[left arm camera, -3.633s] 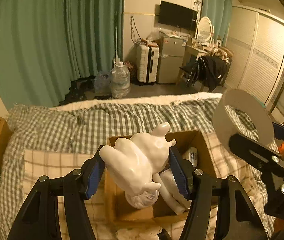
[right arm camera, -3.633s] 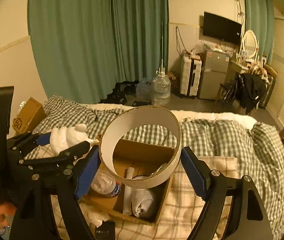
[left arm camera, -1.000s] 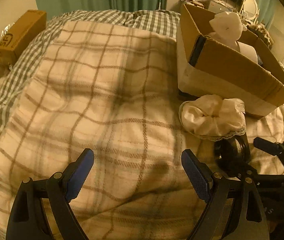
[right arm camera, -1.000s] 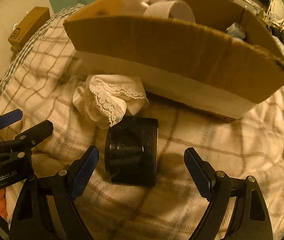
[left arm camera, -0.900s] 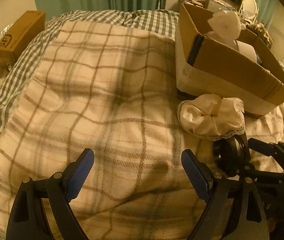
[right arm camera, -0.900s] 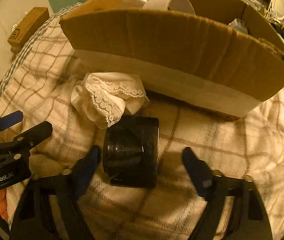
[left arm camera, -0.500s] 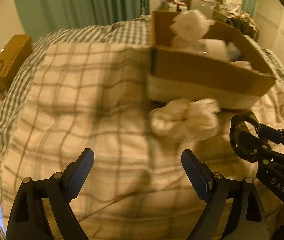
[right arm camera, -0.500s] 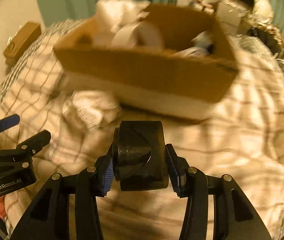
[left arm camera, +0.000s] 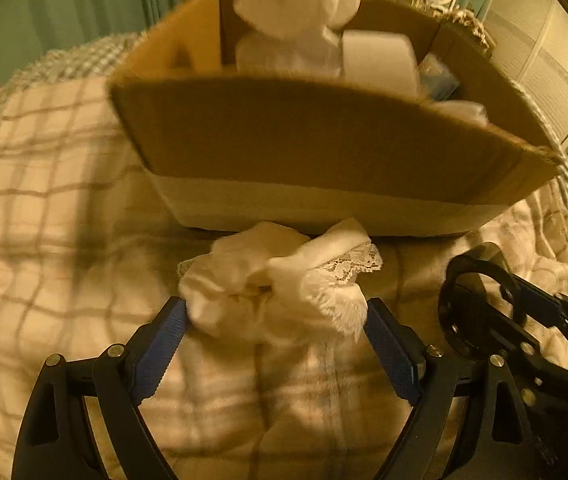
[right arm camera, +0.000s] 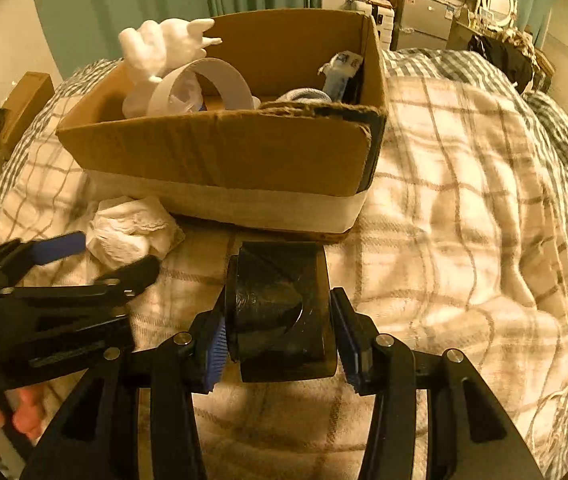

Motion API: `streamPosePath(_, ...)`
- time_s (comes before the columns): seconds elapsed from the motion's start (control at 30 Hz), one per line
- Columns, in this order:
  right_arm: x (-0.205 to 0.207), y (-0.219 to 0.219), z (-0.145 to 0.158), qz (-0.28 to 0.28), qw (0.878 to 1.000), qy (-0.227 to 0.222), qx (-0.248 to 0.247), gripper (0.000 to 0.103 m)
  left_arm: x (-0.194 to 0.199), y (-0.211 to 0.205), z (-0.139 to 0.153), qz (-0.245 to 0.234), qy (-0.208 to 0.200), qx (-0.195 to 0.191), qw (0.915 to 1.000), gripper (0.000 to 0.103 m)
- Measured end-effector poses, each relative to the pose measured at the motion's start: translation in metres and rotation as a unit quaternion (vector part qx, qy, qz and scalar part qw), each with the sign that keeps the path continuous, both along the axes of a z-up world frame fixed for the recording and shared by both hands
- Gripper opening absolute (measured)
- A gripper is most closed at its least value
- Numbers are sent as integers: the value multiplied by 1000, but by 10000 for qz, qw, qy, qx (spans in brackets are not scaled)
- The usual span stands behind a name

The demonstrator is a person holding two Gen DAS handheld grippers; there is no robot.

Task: Organize objects
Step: 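Grasp the white lace cloth with the left tool while the right tool grasps the black cup, then lower the lace cloth and black cup into the box and open both tools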

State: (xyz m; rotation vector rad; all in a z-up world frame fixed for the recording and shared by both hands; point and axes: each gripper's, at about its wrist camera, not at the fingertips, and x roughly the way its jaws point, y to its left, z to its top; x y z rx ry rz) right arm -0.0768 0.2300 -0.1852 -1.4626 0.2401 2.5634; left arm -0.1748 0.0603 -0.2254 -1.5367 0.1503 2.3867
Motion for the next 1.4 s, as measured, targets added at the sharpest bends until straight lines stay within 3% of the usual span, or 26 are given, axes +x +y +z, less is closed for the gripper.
streamPosePath(0.07,-1,1,-2,-19,10000,-36,-42,46,-6,3,-5,-33,-82,35,10000,63)
streamPosePath(0.1,-2,1,-4,-29,10000,-64,-57,46,-8,3,-6,-49,-109,85,9999,60)
streamPosePath(0.17,-3,3,-6,-46,9999,-99,-106,46,-7,0,-4,-66,-89,202,9997,31)
streamPosePath(0.27,0,3,-6,-59,9998,-83,-148,46,0,-3,3,-108,-62,283,9995,17)
streamPosePath(0.6,29,-13,41,69,9996,274,-24,46,45,-20,60,-137,266,362,9989,15)
streamPosePath(1.0,69,-30,139,156,9931,1092,404,46,76,-20,157,-273,1132,578,9915,15)
streamPosePath(1.27,40,-19,213,254,9822,1759,609,46,43,-1,205,-362,1632,446,9849,15)
streamPosePath(1.4,8,-10,231,300,9797,1885,609,46,12,9,215,-300,1703,429,9840,15)
